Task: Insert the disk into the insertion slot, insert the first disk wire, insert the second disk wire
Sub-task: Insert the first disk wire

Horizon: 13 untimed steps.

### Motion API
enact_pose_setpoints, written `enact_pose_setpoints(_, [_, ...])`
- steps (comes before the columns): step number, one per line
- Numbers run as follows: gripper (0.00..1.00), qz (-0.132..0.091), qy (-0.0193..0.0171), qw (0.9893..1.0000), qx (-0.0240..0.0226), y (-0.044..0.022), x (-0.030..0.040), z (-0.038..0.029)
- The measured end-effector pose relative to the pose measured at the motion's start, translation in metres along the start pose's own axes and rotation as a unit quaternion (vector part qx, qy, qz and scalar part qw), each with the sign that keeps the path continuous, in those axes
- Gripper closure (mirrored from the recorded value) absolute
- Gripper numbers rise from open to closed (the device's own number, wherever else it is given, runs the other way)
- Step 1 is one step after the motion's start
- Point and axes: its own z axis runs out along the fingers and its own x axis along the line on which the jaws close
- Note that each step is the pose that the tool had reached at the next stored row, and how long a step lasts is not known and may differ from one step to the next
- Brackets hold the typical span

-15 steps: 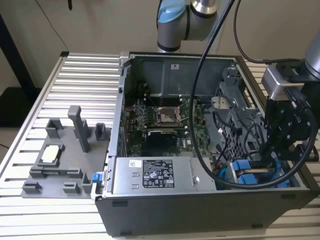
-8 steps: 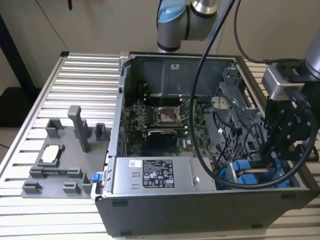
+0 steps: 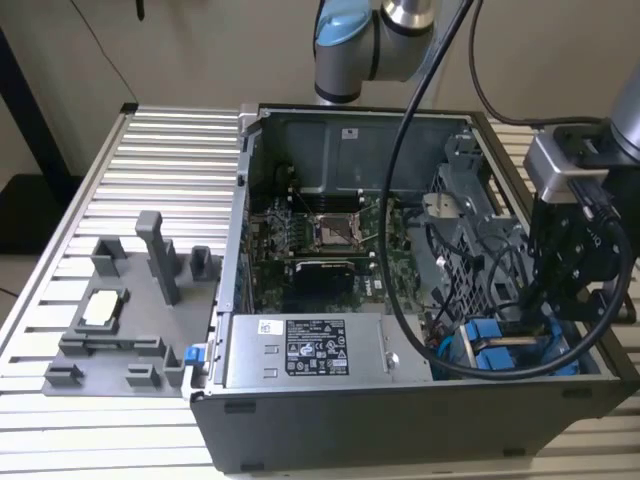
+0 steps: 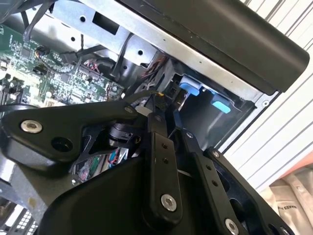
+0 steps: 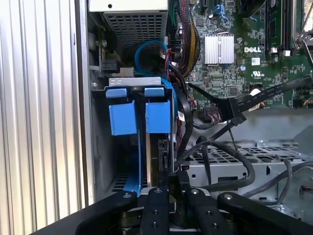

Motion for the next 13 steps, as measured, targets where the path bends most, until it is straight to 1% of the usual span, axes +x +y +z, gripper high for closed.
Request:
enact_pose_setpoints(4, [0.81,0.001,-0.0002,1.0,-0.0015,-0.0006,0.0017,0.0003])
enact_pose_setpoints(6, [0.81,0.001,-0.0006,1.0,-0.0048,-0.0008,0.0019,-0.0001])
enact_pose_setpoints(7, [0.81,0.001,-0.0006,1.0,-0.0057,-0.0007,0.0018,-0.0014])
enact_pose_setpoints(9, [0.81,0.002,-0.0013,1.0,-0.0064,-0.0007,0.0019,-0.0037])
enact_pose_setpoints(10, [0.81,0.001,-0.0016,1.0,-0.0071,-0.0008,0.002,-0.004])
enact_pose_setpoints(13, [0.81,0.001,-0.0017,1.0,-0.0071,-0.0008,0.0019,-0.0039])
